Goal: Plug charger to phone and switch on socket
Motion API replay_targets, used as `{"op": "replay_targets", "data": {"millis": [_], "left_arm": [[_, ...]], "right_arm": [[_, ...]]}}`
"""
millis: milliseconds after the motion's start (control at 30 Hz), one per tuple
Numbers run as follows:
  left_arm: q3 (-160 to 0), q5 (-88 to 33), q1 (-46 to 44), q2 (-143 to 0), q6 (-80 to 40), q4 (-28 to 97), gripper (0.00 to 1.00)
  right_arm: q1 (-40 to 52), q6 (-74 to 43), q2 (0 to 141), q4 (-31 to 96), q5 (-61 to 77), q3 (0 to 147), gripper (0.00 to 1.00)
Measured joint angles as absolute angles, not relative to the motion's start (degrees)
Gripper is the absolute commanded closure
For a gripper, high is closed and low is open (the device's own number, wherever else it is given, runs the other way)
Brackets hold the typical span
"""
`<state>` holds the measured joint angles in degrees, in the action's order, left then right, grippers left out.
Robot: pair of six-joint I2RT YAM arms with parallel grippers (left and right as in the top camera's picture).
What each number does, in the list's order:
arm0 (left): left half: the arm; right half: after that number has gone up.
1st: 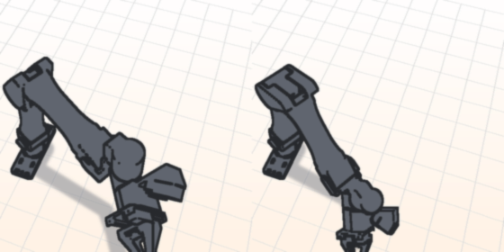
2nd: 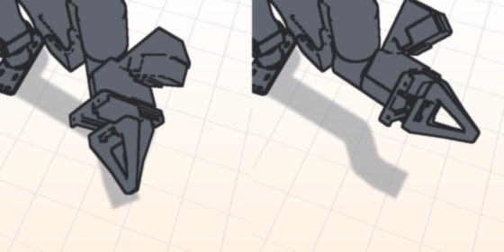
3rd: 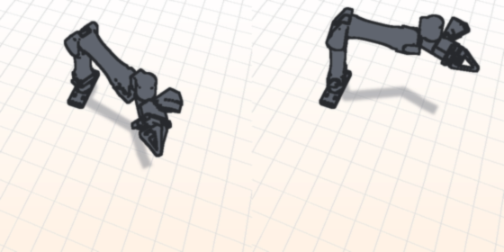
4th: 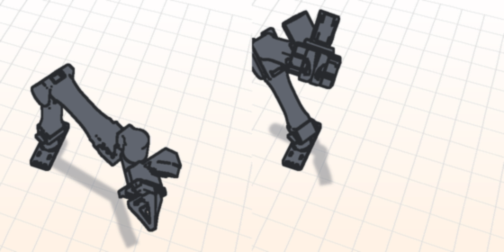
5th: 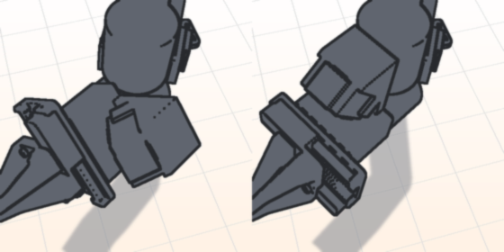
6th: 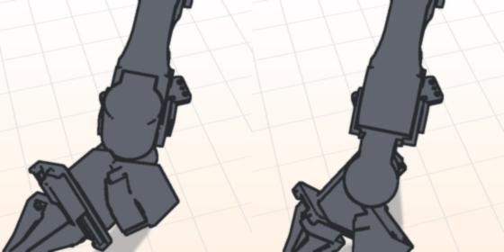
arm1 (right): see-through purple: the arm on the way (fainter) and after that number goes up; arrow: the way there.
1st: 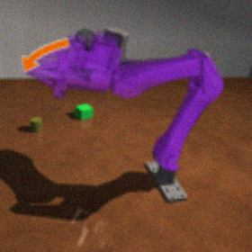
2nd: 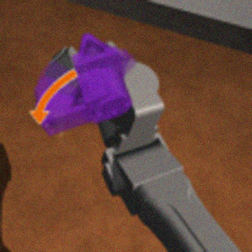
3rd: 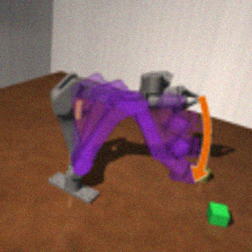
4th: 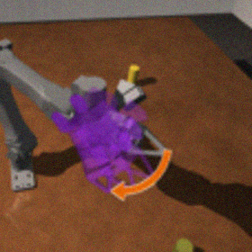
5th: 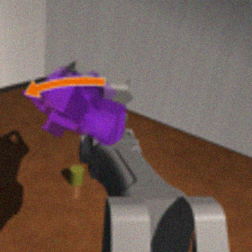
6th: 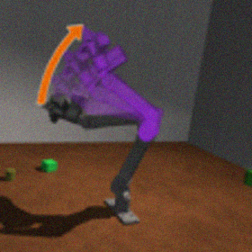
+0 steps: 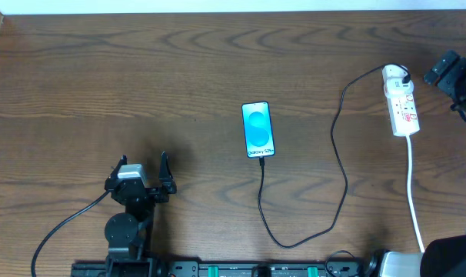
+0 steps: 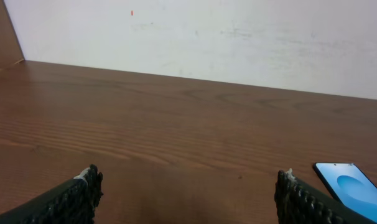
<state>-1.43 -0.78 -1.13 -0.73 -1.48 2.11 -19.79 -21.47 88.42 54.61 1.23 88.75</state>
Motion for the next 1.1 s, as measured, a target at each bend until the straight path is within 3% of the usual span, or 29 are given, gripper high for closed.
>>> {"op": "replay_targets", "data": {"millis": [667, 833, 1100], "left_arm": [[-1.43, -0.99, -1.13, -0.73, -1.48, 2.13, 0.1], [-1.43, -1.02, -1.13, -0.73, -1.45, 2.13, 0.1], [-1.43, -1.19, -1.13, -0.69, -1.48, 2.15, 0.1]], "right_arm": [[-19.75, -21.47, 87.59, 56.99, 0.16, 88.6, 0.01], [-18.52, -21.5, 81.47, 48.38, -2.0, 81.73, 0.01], [-15.27, -23.16, 62.13, 21.39, -3.07, 50.65, 0.01]]}}
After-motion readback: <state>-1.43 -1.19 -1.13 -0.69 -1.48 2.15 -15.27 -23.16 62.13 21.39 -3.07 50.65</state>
